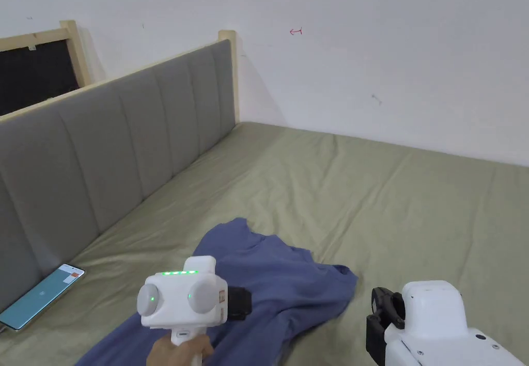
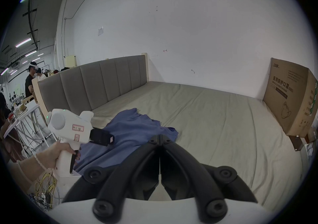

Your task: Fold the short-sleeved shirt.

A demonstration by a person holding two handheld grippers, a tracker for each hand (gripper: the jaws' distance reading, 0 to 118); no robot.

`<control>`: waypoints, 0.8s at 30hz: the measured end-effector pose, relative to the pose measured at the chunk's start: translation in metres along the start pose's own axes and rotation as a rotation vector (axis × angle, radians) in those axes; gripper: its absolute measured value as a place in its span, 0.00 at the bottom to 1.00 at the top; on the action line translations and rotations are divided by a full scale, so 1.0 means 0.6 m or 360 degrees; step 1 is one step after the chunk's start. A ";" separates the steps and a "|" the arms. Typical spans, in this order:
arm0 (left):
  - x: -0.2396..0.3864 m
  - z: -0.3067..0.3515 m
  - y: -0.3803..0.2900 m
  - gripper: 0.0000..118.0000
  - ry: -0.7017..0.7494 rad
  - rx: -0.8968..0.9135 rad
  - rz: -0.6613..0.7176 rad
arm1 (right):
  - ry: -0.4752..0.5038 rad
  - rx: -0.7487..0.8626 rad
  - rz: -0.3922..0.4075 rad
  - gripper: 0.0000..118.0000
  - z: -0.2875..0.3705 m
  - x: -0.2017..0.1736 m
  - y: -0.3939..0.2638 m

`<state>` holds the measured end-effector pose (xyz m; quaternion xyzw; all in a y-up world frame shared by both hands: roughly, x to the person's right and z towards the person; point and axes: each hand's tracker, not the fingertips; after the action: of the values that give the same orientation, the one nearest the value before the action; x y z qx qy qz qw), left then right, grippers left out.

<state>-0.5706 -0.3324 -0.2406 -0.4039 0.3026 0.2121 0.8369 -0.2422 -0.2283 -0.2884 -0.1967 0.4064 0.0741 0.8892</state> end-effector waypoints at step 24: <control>0.018 -0.080 0.002 0.02 0.0149 -0.0310 0.0107 | -0.0084 -0.0170 -0.0177 0.00 -0.003 0.066 -0.028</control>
<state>-0.5796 -0.3690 -0.2718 -0.4823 0.3329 0.2493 0.7710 -0.2127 -0.2454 -0.3143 -0.2640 0.3667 0.0514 0.8906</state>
